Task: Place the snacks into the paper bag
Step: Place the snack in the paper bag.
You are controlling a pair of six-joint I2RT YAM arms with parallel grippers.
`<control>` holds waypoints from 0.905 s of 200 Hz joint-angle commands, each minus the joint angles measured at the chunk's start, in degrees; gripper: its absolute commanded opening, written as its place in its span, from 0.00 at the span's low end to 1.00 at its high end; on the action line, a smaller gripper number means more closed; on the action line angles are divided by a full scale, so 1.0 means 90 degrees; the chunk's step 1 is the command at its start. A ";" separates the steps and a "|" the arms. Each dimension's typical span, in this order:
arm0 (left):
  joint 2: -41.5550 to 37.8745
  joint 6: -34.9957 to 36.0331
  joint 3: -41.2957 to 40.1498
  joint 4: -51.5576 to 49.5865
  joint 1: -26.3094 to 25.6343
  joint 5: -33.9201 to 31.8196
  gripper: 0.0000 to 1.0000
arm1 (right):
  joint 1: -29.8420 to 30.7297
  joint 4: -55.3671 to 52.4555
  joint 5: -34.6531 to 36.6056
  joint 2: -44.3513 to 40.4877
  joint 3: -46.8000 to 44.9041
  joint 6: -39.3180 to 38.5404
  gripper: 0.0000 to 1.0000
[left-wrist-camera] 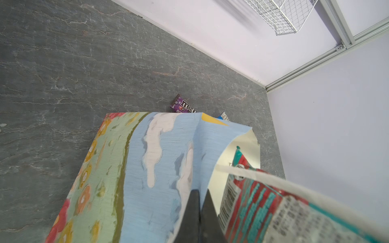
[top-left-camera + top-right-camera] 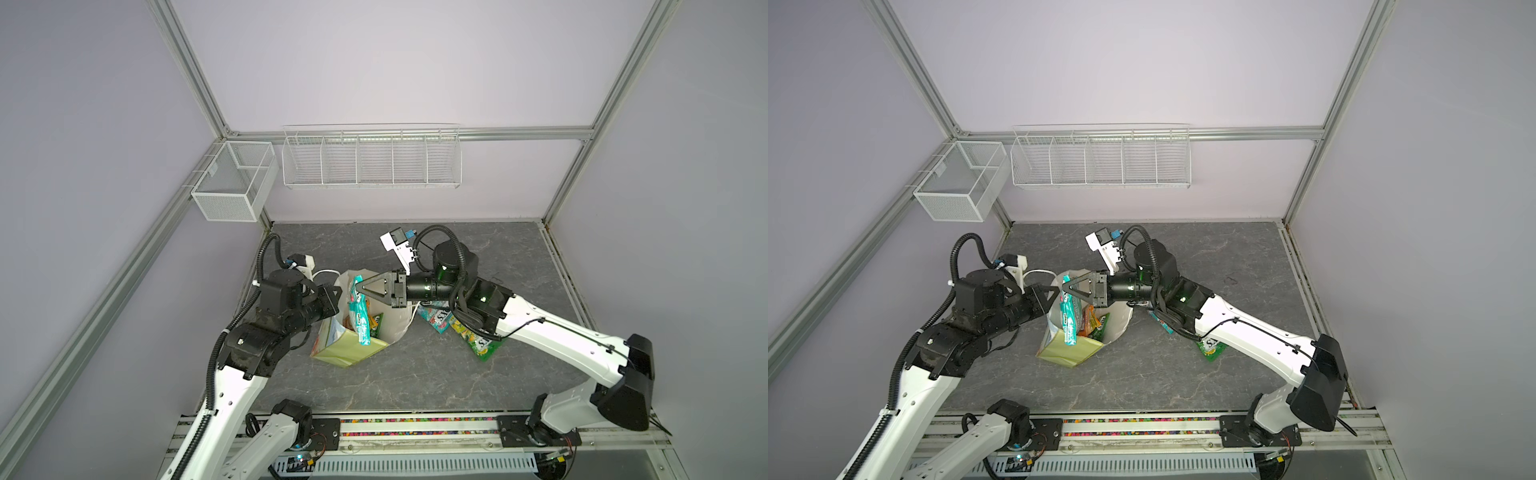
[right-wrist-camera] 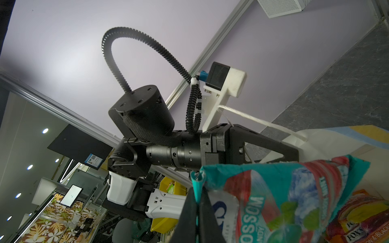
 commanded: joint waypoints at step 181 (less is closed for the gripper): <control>-0.0134 0.0010 -0.0036 0.0173 -0.0021 -0.0010 0.00 | 0.0022 -0.1369 0.0898 -0.0777 0.0085 -0.0991 0.66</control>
